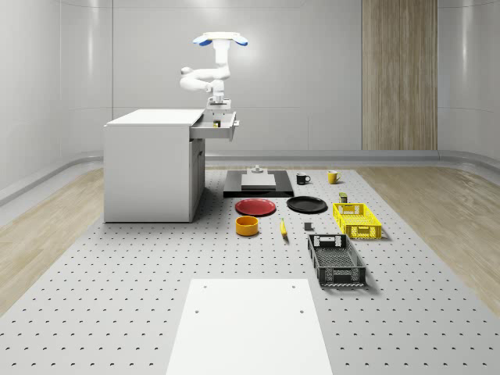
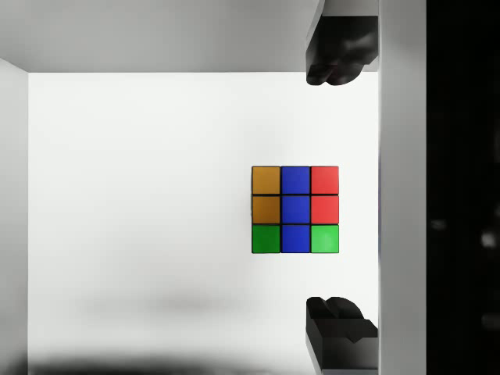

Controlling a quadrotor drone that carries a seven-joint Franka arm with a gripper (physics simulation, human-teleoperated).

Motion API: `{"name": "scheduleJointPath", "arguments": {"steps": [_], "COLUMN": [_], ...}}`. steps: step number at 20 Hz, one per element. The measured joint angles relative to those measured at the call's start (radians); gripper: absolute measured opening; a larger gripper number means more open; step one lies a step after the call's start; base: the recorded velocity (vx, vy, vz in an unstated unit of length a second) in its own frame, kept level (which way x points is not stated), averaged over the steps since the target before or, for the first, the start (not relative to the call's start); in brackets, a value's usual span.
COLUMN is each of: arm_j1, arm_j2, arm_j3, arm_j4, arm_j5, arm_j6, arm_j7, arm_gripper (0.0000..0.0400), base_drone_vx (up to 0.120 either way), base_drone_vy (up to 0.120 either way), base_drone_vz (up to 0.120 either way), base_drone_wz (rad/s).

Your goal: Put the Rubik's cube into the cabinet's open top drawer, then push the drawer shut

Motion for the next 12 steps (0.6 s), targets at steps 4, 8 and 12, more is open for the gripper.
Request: {"name": "scheduleJointPath", "arguments": {"steps": [4,8,12], "arm_j1": [0.007,0.01,0.012], "arm_j2": [0.002,0.003,0.004], "arm_j3": [0.026,0.038,0.043], "arm_j4": [-0.009,-0.014,-0.015], "arm_j5": [0.023,0.034,0.038], "arm_j6": [-0.013,-0.02,-0.023], "arm_j7": [-0.001,-0.002,-0.002], "arm_gripper": [0.04,0.04,0.04], "base_drone_vx": [-0.05,-0.07,0.0], "base_drone_vy": [0.09,0.09,0.12], "base_drone_vz": [0.12,0.02,0.0], "base_drone_wz": [0.0,0.0,0.0]}}
